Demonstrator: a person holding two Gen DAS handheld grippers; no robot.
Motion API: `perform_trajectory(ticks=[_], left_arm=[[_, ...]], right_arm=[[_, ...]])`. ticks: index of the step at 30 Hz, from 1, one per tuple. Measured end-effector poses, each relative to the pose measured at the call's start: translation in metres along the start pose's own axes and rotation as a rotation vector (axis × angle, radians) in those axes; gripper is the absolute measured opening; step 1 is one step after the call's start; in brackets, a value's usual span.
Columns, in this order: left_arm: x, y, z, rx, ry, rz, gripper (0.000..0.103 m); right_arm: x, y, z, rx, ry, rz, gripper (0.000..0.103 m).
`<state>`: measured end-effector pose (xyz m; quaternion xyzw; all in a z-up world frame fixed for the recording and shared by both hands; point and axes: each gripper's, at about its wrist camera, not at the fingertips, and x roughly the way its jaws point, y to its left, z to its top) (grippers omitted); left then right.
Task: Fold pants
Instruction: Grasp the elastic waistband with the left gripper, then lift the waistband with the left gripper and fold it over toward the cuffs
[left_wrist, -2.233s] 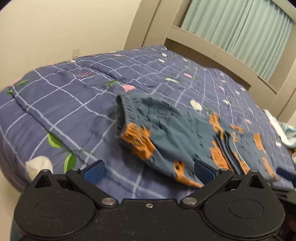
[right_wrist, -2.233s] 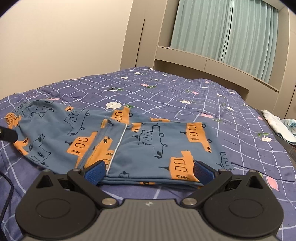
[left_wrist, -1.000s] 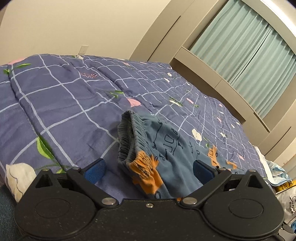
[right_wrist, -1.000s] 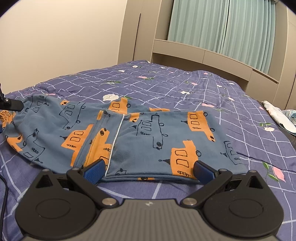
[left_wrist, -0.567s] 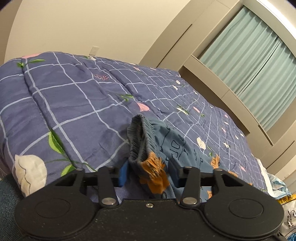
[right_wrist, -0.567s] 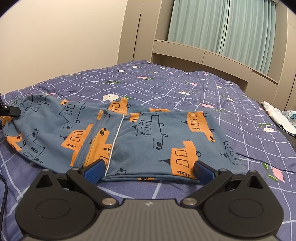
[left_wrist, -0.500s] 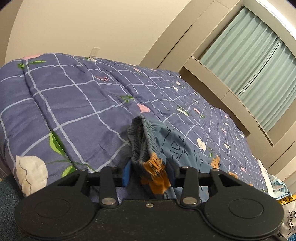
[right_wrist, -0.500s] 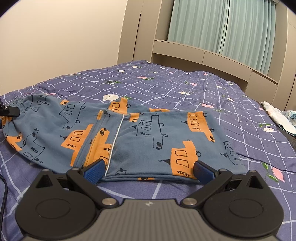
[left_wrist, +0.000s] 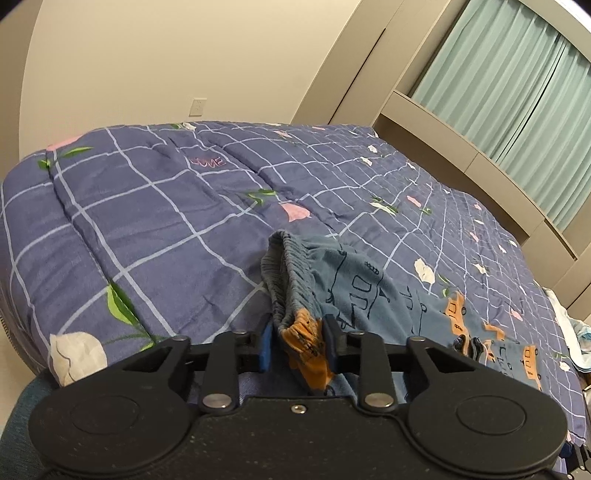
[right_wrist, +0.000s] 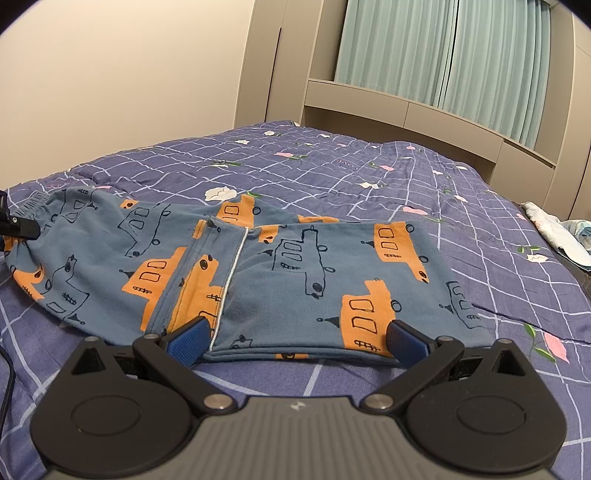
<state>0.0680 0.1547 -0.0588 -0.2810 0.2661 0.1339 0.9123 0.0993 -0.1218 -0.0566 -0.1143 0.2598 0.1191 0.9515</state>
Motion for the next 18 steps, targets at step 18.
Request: perform_trajectory(ticks=[18], left_arm=[[-0.023, -0.033, 0.016, 0.140, -0.065, -0.035, 0.018]], right_arm=[[-0.004, -0.010, 0.008, 0.056, 0.006, 0.046, 0.103]])
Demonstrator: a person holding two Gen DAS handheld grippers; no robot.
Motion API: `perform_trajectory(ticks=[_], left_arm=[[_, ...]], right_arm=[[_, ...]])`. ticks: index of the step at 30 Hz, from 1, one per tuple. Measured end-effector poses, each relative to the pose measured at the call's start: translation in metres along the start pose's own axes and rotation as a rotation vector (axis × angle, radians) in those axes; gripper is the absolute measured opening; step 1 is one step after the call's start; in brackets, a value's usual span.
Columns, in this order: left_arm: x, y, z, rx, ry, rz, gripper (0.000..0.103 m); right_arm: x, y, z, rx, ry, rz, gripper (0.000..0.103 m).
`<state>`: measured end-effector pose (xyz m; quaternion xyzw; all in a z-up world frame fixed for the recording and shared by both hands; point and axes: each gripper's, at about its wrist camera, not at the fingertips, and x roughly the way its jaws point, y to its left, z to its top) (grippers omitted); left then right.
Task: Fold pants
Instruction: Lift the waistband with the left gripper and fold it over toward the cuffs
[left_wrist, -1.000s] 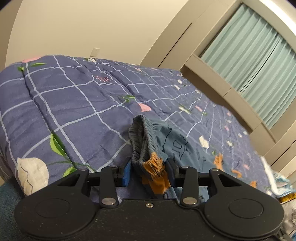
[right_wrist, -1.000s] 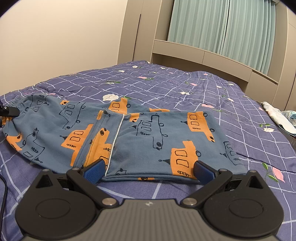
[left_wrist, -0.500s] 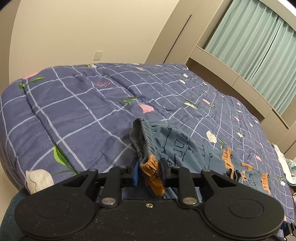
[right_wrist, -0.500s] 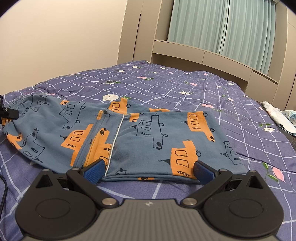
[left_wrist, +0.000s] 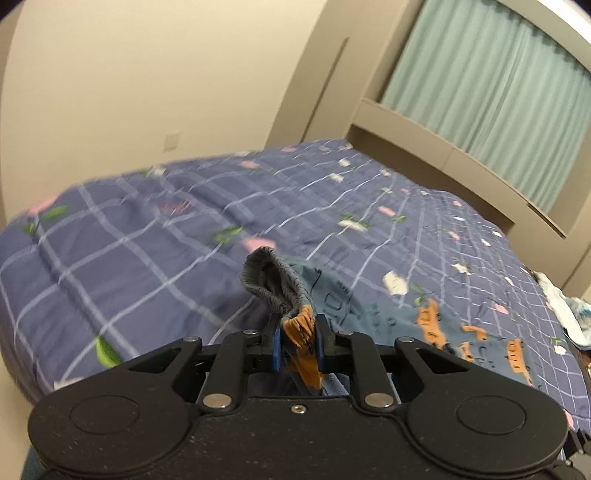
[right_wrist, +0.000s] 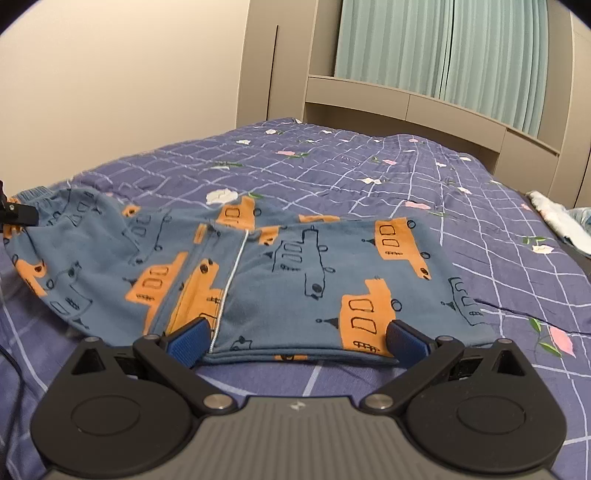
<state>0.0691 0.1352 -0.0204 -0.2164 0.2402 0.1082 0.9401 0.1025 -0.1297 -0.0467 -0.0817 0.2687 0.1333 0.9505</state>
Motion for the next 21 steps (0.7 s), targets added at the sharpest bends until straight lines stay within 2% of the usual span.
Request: perform_trajectory(ticks=[8, 13, 21], left_arm=[[-0.015, -0.046, 0.020, 0.119, -0.063, -0.091, 0.018], [-0.018, -0.082, 0.027, 0.199, -0.088, -0.147, 0.018], [-0.017, -0.143, 0.024, 0.318, -0.090, -0.229, 0.018]], right_arm=[[-0.012, -0.014, 0.018, 0.032, -0.032, 0.003, 0.103], [-0.012, -0.034, 0.025, 0.039, -0.004, -0.043, 0.103], [-0.016, -0.078, 0.026, 0.112, -0.013, -0.089, 0.103]])
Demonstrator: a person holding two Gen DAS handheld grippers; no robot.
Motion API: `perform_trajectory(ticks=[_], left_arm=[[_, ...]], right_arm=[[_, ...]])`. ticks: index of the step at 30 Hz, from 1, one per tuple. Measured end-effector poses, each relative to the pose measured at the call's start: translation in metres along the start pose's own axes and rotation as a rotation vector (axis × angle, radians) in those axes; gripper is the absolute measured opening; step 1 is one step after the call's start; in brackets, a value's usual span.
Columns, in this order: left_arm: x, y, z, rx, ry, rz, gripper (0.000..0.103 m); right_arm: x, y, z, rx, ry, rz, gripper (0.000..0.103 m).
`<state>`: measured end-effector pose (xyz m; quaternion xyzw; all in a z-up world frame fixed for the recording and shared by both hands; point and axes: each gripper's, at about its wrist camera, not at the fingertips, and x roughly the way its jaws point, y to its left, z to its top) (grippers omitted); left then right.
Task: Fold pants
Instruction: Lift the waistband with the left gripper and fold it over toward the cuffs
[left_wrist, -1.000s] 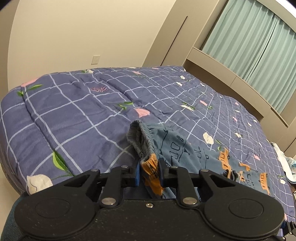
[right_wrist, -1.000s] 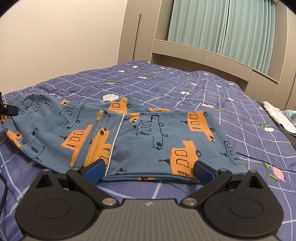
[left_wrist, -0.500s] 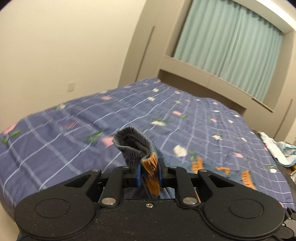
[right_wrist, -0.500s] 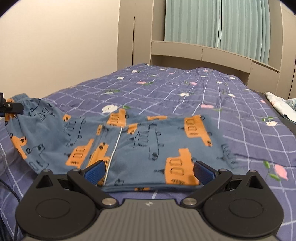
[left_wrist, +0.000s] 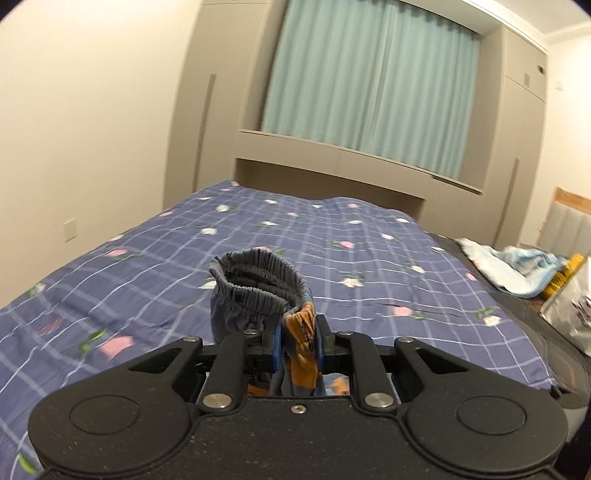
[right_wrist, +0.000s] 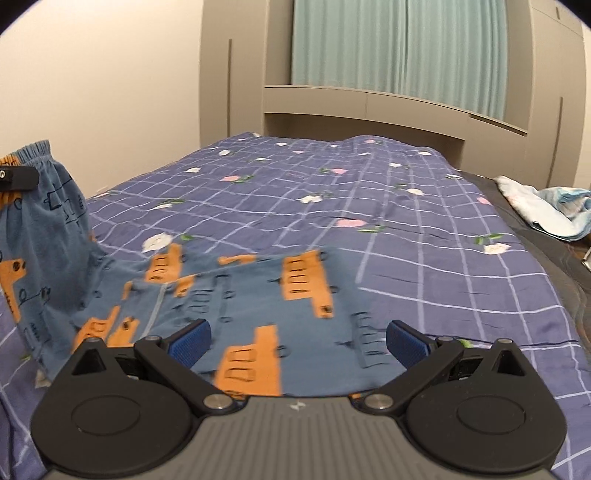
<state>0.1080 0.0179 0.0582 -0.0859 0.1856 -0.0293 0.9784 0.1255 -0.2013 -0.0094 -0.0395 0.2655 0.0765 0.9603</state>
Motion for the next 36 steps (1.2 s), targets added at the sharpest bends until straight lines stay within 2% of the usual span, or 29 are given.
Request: perform_trajectory(ticks=[7, 19, 26, 36], left_arm=[[0.024, -0.049, -0.001, 0.087, 0.013, -0.064, 0.018], [0.082, -0.115, -0.025, 0.193, 0.126, -0.139, 0.018], [0.106, -0.141, -0.050, 0.247, 0.193, -0.157, 0.018], [0.120, -0.147, -0.067, 0.247, 0.246, -0.168, 0.020]], right_arm=[[0.002, -0.034, -0.001, 0.048, 0.000, -0.056, 0.103], [0.005, -0.080, -0.006, 0.105, 0.012, -0.129, 0.103], [0.006, -0.099, -0.016, 0.137, 0.033, -0.159, 0.103], [0.009, -0.116, -0.035, 0.197, 0.081, -0.201, 0.103]])
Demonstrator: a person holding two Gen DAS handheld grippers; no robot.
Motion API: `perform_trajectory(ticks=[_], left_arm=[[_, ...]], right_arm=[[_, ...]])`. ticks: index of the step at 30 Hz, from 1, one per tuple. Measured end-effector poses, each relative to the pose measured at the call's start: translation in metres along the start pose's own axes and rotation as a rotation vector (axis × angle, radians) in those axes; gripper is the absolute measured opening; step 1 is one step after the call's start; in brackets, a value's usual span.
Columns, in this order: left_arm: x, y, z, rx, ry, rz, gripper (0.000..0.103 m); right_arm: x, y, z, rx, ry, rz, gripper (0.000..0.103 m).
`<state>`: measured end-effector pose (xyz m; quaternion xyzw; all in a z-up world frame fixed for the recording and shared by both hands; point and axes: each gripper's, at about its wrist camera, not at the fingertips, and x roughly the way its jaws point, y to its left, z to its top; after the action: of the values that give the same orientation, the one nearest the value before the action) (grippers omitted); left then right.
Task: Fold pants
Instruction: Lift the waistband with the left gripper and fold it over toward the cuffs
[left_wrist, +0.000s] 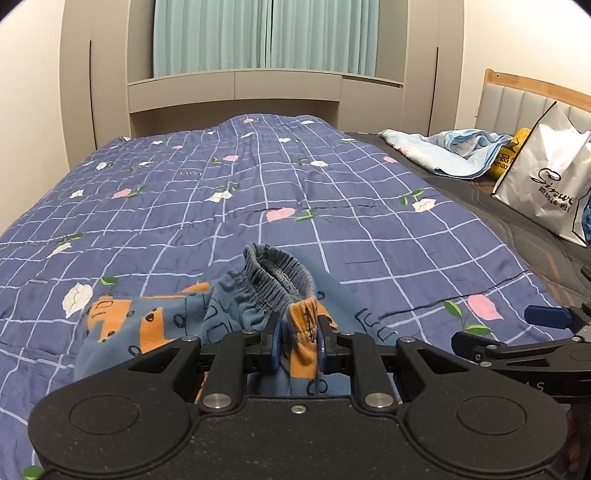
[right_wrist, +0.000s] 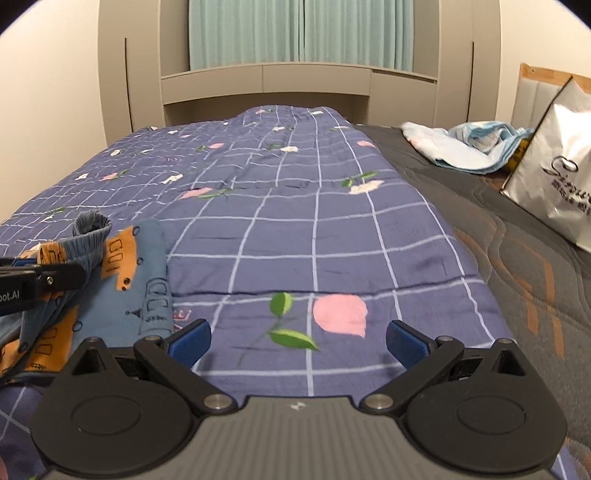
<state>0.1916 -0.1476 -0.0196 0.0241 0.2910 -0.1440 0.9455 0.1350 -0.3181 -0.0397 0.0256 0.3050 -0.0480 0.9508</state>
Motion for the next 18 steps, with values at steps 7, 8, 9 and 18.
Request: perform_trajectory(ticks=[7, 8, 9, 18], left_arm=[[-0.016, -0.009, 0.008, 0.016, -0.044, -0.040, 0.019], [-0.018, -0.013, 0.008, 0.034, -0.049, -0.046, 0.019], [-0.018, -0.017, 0.008, 0.049, -0.052, -0.051, 0.019], [0.001, -0.032, 0.005, 0.052, 0.007, -0.133, 0.025]], right_arm=[[0.001, 0.002, -0.005, 0.001, 0.016, -0.008, 0.103], [0.001, 0.002, -0.006, 0.003, 0.019, -0.009, 0.103], [0.002, 0.002, -0.007, 0.006, 0.022, -0.010, 0.103], [-0.003, -0.008, -0.010, 0.035, 0.026, -0.044, 0.103]])
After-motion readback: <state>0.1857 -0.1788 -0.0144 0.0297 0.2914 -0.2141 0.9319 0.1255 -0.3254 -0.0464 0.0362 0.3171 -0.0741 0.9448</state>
